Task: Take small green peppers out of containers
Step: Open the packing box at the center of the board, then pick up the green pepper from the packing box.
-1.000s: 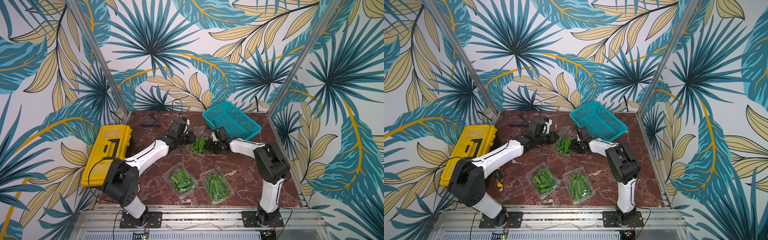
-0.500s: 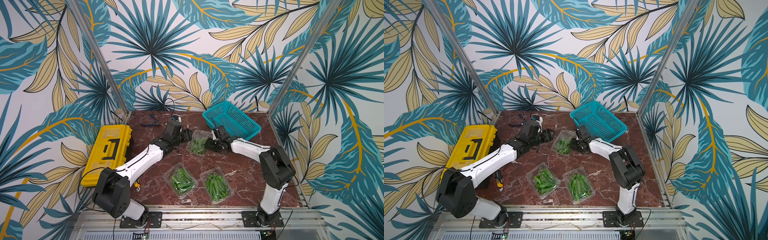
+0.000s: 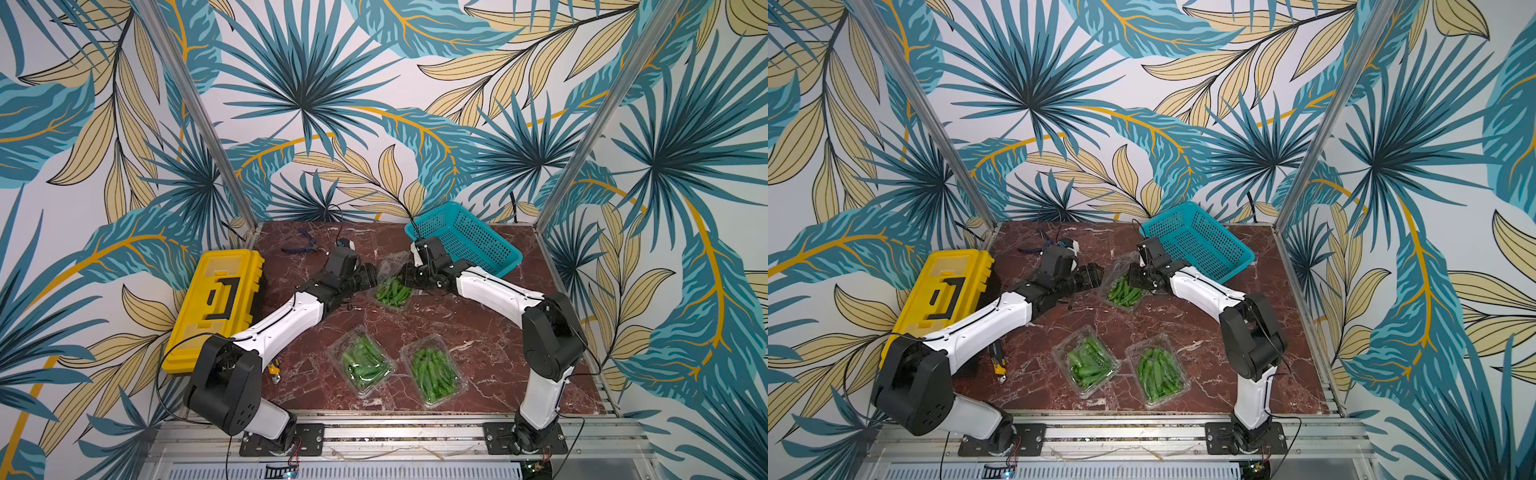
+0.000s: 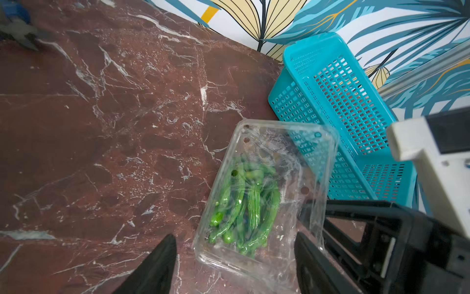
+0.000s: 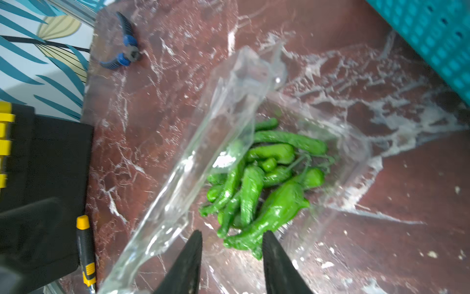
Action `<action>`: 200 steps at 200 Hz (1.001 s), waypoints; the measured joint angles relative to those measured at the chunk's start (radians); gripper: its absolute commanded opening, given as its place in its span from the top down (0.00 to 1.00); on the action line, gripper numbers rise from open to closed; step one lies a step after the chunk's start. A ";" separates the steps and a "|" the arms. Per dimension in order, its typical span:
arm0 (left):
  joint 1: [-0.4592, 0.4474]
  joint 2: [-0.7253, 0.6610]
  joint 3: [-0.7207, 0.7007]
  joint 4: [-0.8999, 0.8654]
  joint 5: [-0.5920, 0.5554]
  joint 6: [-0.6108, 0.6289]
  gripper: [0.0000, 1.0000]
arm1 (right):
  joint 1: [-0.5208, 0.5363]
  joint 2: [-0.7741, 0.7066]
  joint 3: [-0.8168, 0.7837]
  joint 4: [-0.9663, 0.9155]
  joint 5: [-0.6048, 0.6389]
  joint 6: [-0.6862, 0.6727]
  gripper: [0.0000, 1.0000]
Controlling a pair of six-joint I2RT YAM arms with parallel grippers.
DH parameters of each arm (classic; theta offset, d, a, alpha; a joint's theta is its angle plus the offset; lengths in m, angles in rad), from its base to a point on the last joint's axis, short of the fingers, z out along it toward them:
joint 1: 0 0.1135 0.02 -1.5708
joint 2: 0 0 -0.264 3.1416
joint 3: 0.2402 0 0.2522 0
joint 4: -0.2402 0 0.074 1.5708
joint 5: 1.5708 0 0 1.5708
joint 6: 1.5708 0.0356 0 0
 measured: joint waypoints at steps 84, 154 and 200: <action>0.000 -0.150 -0.062 0.004 -0.004 0.142 0.09 | 0.019 0.135 0.148 -0.013 -0.092 -0.041 0.59; 0.000 -0.100 -0.062 0.010 -0.082 0.132 0.09 | 0.040 0.212 0.245 -0.070 -0.100 -0.059 0.60; -0.002 0.085 -0.018 0.007 -0.034 0.090 0.13 | 0.038 0.212 0.166 -0.119 -0.027 -0.035 0.62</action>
